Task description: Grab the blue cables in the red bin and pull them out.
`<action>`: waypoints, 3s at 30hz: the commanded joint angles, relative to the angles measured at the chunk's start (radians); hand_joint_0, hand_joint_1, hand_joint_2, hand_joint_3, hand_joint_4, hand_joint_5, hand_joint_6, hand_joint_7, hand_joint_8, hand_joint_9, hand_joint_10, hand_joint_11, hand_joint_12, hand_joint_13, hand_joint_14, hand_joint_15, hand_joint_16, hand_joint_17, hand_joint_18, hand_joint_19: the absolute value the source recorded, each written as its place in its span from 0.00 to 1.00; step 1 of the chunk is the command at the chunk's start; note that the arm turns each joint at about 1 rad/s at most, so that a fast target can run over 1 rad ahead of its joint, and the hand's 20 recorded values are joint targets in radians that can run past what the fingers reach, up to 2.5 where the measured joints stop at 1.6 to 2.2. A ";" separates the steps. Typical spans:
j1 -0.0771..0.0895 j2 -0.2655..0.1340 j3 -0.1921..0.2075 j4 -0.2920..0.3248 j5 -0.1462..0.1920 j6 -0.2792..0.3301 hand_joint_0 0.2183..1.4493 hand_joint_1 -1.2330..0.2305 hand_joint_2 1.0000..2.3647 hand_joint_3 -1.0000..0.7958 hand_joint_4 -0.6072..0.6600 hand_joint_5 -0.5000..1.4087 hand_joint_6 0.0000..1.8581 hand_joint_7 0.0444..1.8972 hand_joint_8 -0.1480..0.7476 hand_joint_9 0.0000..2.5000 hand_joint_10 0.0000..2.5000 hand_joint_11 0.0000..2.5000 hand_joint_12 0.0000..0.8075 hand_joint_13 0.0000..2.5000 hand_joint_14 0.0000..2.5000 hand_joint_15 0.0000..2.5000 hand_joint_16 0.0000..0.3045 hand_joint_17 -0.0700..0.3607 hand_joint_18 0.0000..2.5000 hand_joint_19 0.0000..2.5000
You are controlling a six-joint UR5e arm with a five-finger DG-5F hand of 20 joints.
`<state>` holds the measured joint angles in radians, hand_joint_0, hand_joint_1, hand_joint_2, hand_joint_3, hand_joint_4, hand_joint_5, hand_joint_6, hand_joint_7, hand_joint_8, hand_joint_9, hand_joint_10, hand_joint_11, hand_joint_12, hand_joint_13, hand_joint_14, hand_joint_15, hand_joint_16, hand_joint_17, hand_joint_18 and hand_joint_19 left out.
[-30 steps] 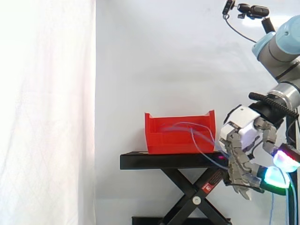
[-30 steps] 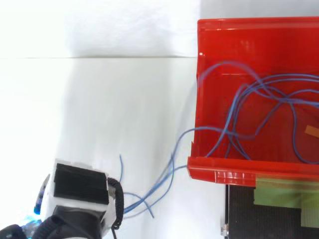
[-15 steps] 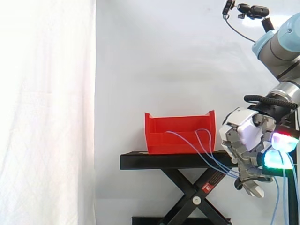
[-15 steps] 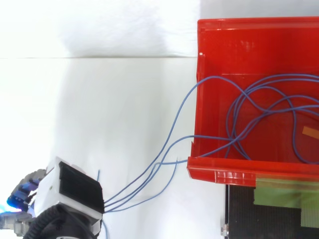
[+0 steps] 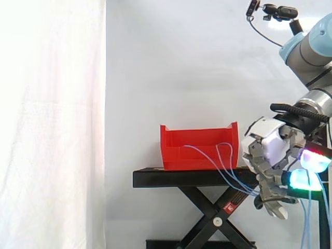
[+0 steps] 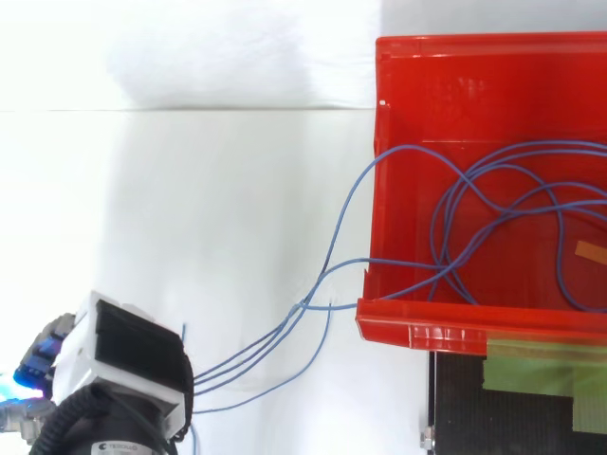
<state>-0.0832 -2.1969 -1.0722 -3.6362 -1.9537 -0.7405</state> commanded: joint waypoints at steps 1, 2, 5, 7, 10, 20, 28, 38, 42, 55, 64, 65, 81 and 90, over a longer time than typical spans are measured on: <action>0.000 0.000 0.000 0.027 -0.002 -0.018 0.52 0.21 0.00 0.00 0.46 0.69 0.43 0.37 0.41 0.43 0.01 0.32 0.37 0.33 0.01 0.20 0.13 0.37 0.25 0.19; 0.000 0.000 0.000 0.027 -0.002 -0.016 0.52 0.21 0.00 0.00 0.46 0.69 0.43 0.37 0.42 0.43 0.01 0.32 0.37 0.33 0.01 0.20 0.13 0.37 0.25 0.19; 0.000 0.000 0.003 0.027 -0.002 -0.016 0.52 0.19 0.00 0.00 0.48 0.67 0.44 0.35 0.42 0.42 0.01 0.32 0.37 0.33 0.01 0.20 0.13 0.38 0.25 0.19; 0.000 0.000 0.012 0.022 -0.002 -0.018 0.51 0.19 0.00 0.00 0.48 0.66 0.45 0.34 0.42 0.42 0.01 0.32 0.38 0.33 0.01 0.20 0.14 0.38 0.25 0.19; 0.000 0.000 0.012 0.022 -0.002 -0.018 0.50 0.18 0.00 0.00 0.49 0.65 0.43 0.34 0.43 0.42 0.01 0.32 0.38 0.33 0.01 0.20 0.14 0.38 0.25 0.19; 0.000 0.000 0.012 0.027 -0.004 -0.018 0.48 0.15 0.00 0.00 0.50 0.60 0.44 0.32 0.43 0.40 0.01 0.32 0.39 0.32 0.01 0.20 0.14 0.39 0.25 0.19; 0.000 0.000 0.012 0.025 -0.004 -0.018 0.46 0.14 0.00 0.00 0.51 0.59 0.44 0.31 0.44 0.40 0.01 0.32 0.40 0.32 0.01 0.20 0.15 0.40 0.24 0.18; 0.000 -0.001 0.012 0.025 -0.004 -0.018 0.44 0.18 0.00 0.00 0.49 0.64 0.39 0.33 0.44 0.40 0.01 0.32 0.40 0.32 0.01 0.20 0.15 0.40 0.25 0.19; 0.000 -0.001 0.012 0.025 -0.002 -0.018 0.43 0.20 0.00 0.00 0.49 0.64 0.35 0.35 0.44 0.40 0.01 0.32 0.40 0.32 0.01 0.20 0.15 0.40 0.25 0.19; 0.000 -0.001 0.012 0.024 -0.002 -0.018 0.42 0.23 0.00 0.00 0.53 0.69 0.00 0.40 0.44 0.40 0.01 0.32 0.41 0.32 0.01 0.20 0.16 0.41 0.25 0.19; 0.000 0.000 0.012 0.024 -0.002 -0.018 0.40 0.27 0.00 0.00 0.53 0.76 0.01 0.41 0.45 0.40 0.01 0.32 0.42 0.32 0.01 0.20 0.16 0.41 0.24 0.19; 0.000 0.000 0.012 0.024 -0.002 -0.018 0.40 0.27 0.00 0.00 0.53 0.76 0.01 0.42 0.45 0.40 0.01 0.31 0.42 0.32 0.01 0.20 0.16 0.41 0.24 0.19; 0.000 0.000 0.012 0.021 -0.002 -0.018 0.46 0.23 0.00 0.00 0.50 0.82 0.11 0.49 0.43 0.42 0.01 0.32 0.39 0.32 0.01 0.20 0.14 0.39 0.24 0.19; 0.000 0.000 0.012 0.021 -0.002 -0.010 0.52 0.21 0.00 0.00 0.47 0.83 0.15 0.50 0.41 0.43 0.01 0.32 0.38 0.33 0.01 0.20 0.14 0.38 0.24 0.19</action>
<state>-0.0828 -2.1970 -1.0600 -3.6156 -1.9558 -0.7536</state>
